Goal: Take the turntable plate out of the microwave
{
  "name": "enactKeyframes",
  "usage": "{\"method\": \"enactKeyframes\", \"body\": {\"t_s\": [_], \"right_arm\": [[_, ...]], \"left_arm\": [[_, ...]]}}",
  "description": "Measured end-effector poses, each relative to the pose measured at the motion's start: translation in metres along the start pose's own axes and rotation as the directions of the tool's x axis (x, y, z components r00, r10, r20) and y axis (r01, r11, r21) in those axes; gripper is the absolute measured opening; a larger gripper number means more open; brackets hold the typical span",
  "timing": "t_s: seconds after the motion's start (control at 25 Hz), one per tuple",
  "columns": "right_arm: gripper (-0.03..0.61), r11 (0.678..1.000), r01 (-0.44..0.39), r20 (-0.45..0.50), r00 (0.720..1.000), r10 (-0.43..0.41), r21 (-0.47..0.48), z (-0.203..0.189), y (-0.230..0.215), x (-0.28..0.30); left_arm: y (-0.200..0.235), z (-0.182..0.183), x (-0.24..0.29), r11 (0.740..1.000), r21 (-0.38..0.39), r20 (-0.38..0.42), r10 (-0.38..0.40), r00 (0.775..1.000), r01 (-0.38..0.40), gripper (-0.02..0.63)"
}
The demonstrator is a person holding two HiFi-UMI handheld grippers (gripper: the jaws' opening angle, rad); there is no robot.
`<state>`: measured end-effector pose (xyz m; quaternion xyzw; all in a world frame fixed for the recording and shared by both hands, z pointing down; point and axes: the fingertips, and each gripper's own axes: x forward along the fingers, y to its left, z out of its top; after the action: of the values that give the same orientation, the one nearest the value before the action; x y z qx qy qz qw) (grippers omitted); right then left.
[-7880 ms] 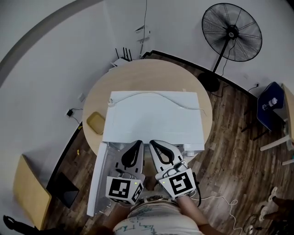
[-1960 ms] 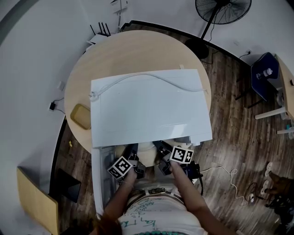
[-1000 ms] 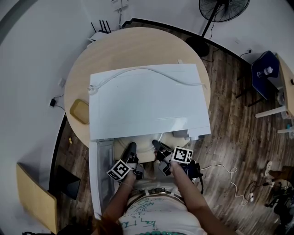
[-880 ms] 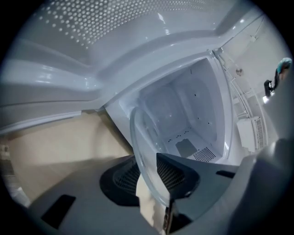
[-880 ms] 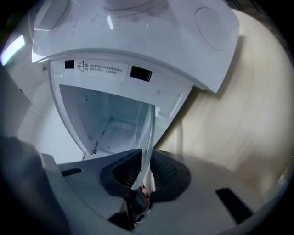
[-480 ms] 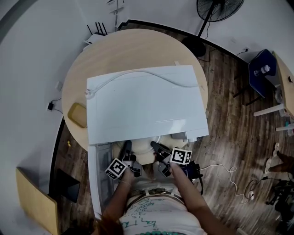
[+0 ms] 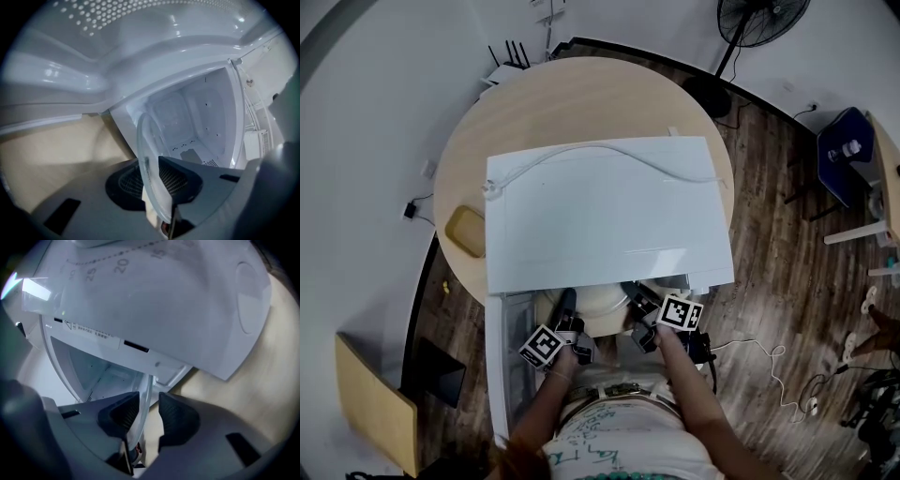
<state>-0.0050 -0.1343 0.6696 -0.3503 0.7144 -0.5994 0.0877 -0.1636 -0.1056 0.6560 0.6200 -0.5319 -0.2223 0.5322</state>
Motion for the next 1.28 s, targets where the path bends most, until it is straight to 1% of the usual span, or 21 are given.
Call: {"method": "enactKeyframes", "body": {"t_s": [0.2, 0.28, 0.36, 0.44, 0.52, 0.56, 0.64, 0.72, 0.84, 0.92, 1.28], "right_arm": [[0.118, 1.000, 0.001, -0.025, 1.000, -0.001, 0.021, 0.000, 0.000, 0.001], [0.105, 0.999, -0.013, -0.028, 0.999, 0.014, 0.036, 0.000, 0.002, 0.001], [0.057, 0.998, -0.035, -0.025, 0.999, 0.036, 0.045, -0.001, 0.006, 0.000], [0.051, 0.997, -0.048, -0.016, 0.999, 0.049, 0.063, -0.001, 0.007, 0.000], [0.048, 0.996, -0.053, -0.008, 0.999, 0.054, 0.075, -0.001, 0.006, 0.001], [0.049, 0.996, -0.051, -0.008, 0.999, 0.052, 0.072, -0.001, 0.005, 0.001], [0.052, 0.998, -0.041, -0.015, 0.999, 0.042, 0.055, -0.001, 0.005, 0.001], [0.057, 0.999, -0.027, -0.025, 0.999, 0.028, 0.026, -0.001, 0.004, 0.001], [0.063, 1.000, -0.017, -0.030, 0.999, 0.017, -0.004, 0.000, 0.005, 0.000], [0.061, 1.000, -0.023, -0.020, 1.000, 0.023, -0.002, 0.001, 0.005, -0.001], [0.055, 0.999, -0.049, -0.008, 0.999, 0.049, -0.002, 0.002, 0.009, -0.004]], "left_arm": [[0.000, -0.006, -0.008, 1.000, -0.022, 0.006, 0.004, 1.000, -0.004, 0.078], [-0.001, -0.006, -0.008, 1.000, -0.024, 0.010, 0.001, 1.000, 0.000, 0.078], [-0.001, -0.006, -0.008, 1.000, -0.006, 0.013, -0.002, 1.000, 0.002, 0.078], [-0.001, -0.003, -0.007, 0.999, 0.040, 0.018, 0.010, 1.000, -0.011, 0.084], [0.001, 0.004, -0.006, 0.997, 0.073, 0.045, 0.027, 0.999, -0.030, 0.110], [0.003, 0.010, -0.006, 0.996, 0.075, 0.063, 0.032, 0.998, -0.037, 0.123], [0.006, 0.021, -0.005, 0.996, 0.075, 0.096, 0.040, 0.995, -0.048, 0.123], [0.007, 0.026, -0.003, 0.995, 0.083, 0.105, 0.054, 0.993, -0.063, 0.114], [0.007, 0.025, -0.002, 0.997, 0.050, 0.105, 0.058, 0.993, -0.063, 0.097], [0.006, 0.023, -0.004, 0.998, 0.024, 0.108, 0.053, 0.993, -0.056, 0.089], [0.003, 0.021, -0.012, 1.000, -0.008, 0.123, 0.026, 0.992, -0.025, 0.075]]}}
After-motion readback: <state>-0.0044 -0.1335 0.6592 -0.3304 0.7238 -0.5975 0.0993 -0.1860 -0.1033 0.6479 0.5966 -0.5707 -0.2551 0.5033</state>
